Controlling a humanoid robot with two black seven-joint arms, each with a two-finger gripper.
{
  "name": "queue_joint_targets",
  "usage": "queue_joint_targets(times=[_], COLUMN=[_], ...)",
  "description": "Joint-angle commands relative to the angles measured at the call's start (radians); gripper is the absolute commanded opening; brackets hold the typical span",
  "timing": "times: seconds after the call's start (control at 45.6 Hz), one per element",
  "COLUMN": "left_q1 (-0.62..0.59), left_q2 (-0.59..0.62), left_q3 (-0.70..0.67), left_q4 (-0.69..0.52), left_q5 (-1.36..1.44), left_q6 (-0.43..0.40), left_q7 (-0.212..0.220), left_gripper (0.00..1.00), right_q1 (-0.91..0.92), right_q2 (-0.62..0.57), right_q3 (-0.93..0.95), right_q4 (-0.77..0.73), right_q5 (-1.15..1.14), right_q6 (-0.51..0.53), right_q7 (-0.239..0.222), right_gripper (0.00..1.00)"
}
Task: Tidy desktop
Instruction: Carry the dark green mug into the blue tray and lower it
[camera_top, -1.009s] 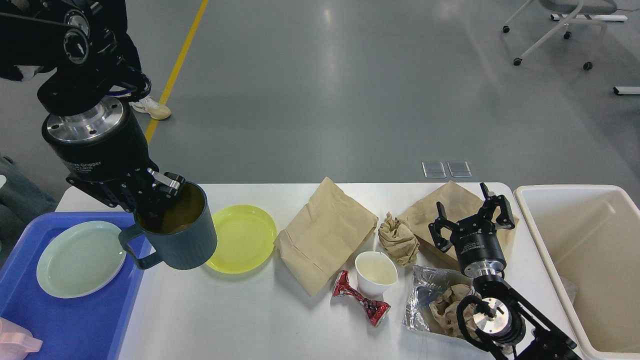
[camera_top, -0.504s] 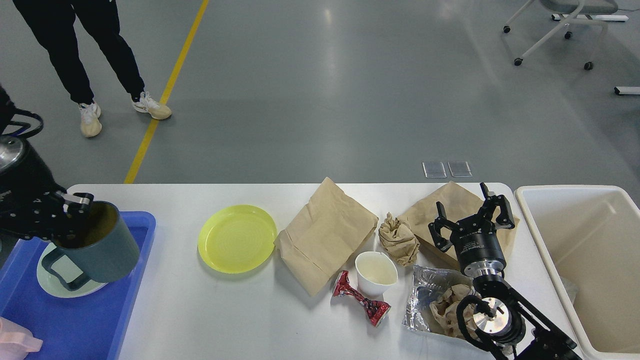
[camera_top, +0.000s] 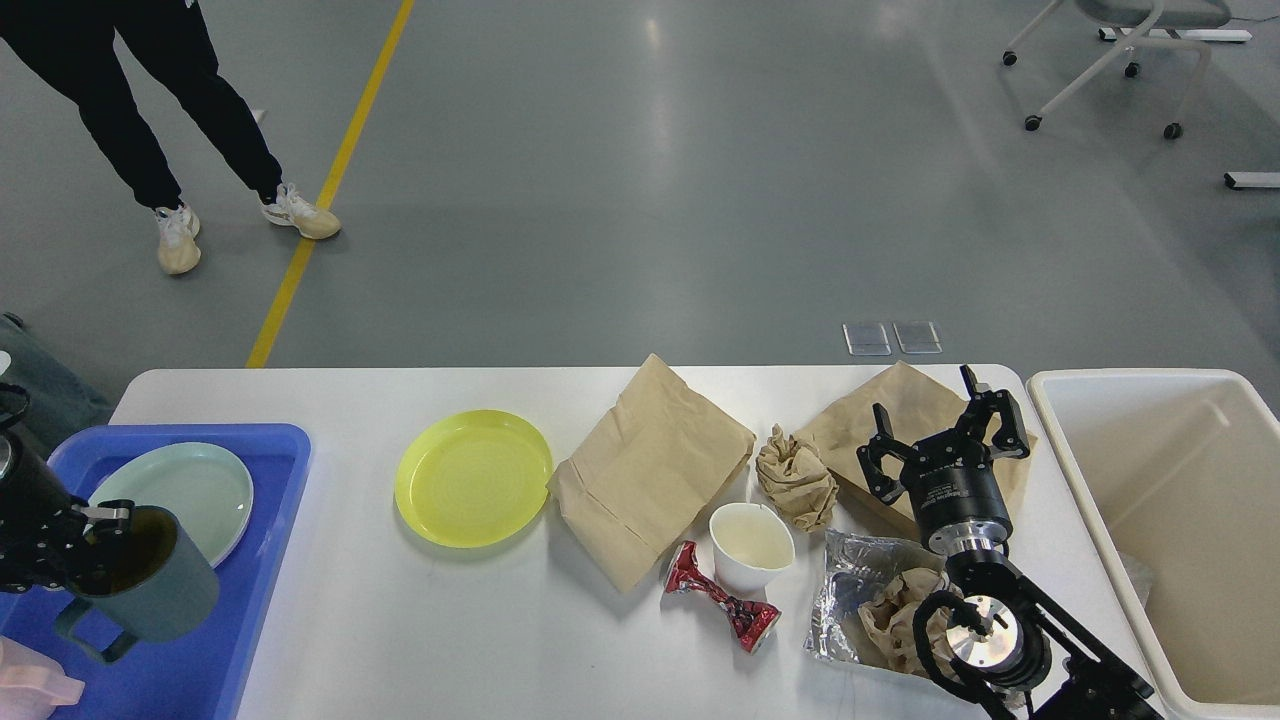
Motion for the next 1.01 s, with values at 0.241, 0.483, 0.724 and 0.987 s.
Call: queue_joint_targets(times=[0.241, 0.483, 0.724, 0.987], left_q1=[0.216, 0.314, 0.319, 0.353], left_q2=[0.068, 0.07, 0.071, 0.068], left_q3=[-0.112, -0.178, -0.186, -0.192], left_q4=[0.095, 0.115, 0.115, 0.115], left_q5=[0.019, 0.019, 0.019, 0.016], left_q6=[0.047, 0.104, 0.12, 0.15], left_q7=[-0.017, -0.025, -0.028, -0.029], left_gripper=[0.0, 0.0, 0.0, 0.0], right_q1=[0.0, 0.0, 0.0, 0.0], right_q2=[0.0, 0.0, 0.0, 0.0], right_q3=[0.0, 0.0, 0.0, 0.0], right_q4=[0.0, 0.0, 0.0, 0.0], right_q5=[0.0, 0.0, 0.0, 0.0], right_q6=[-0.001, -0.001, -0.001, 0.0], right_q7=[0.0, 0.0, 0.0, 0.0], right_gripper=[1.0, 1.0, 1.0, 1.0])
